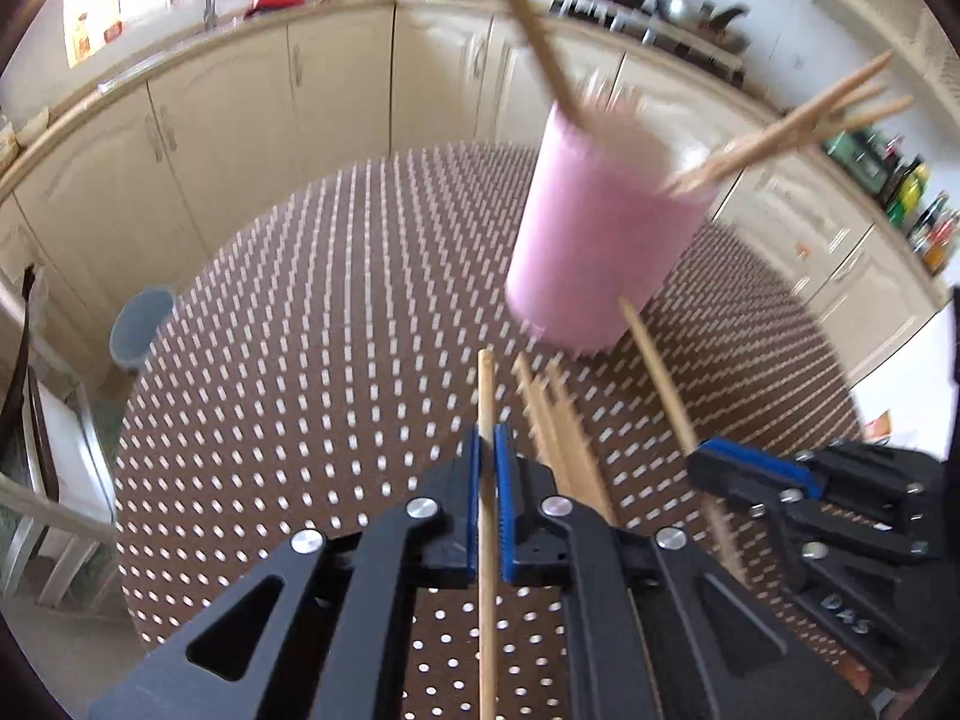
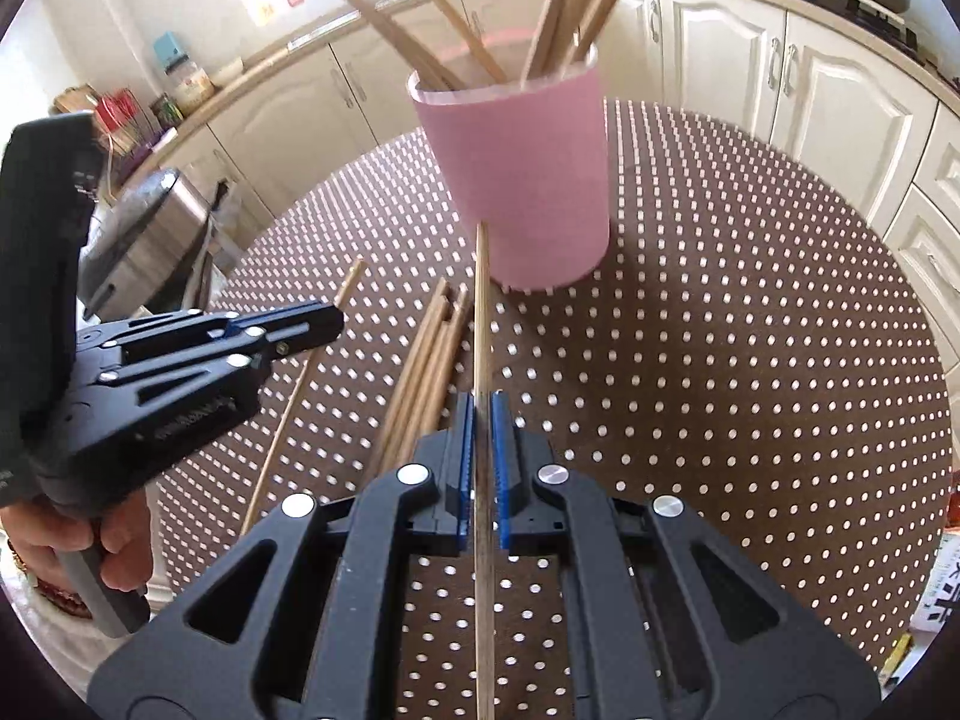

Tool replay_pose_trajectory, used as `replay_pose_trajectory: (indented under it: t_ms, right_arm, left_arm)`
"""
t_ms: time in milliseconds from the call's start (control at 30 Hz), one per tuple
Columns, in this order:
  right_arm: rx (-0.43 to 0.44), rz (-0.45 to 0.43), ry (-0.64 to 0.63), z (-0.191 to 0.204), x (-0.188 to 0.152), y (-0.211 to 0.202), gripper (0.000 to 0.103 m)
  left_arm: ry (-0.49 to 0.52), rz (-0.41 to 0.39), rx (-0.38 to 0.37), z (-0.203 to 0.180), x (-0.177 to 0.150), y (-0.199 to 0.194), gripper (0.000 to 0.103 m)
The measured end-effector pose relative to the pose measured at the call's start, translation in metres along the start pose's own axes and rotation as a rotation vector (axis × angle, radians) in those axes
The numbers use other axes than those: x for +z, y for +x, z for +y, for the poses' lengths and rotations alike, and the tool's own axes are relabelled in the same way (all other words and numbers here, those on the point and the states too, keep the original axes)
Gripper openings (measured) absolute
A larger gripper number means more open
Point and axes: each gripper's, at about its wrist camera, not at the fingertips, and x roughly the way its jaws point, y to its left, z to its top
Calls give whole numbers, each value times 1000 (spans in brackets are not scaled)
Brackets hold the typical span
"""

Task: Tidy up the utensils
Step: 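Raise both held chopsticks upright above the pink cup, then open the left tool over the cup while the right tool releases its chopstick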

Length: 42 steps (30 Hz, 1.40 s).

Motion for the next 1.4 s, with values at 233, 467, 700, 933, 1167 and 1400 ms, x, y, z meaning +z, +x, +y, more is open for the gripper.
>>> replay_pose_trajectory:
  t_ms: [233, 467, 700, 933, 1167, 1400]
  right_arm:
    - [35, -137, -11, 12, 11, -41, 7]
    - [52, -290, -33, 23, 18, -86, 7]
    - [35, -429, -49, 28, 30, -126, 7]
    - [8, -564, -46, 31, 49, -155, 7]
    - [-82, -689, -35, 36, 68, -166, 6]
    - [-121, -766, -19, 30, 75, -163, 6]
  left_arm:
    - [33, -222, -61, 0, 19, -74, 6]
    - [45, -439, -106, -4, 19, -131, 6]
    - [51, -636, -127, -24, 22, -165, 6]
    - [37, -753, -129, -40, 50, -177, 6]
    - [25, -838, -128, -52, 85, -173, 6]
    - [16, -902, -92, -65, 104, -159, 6]
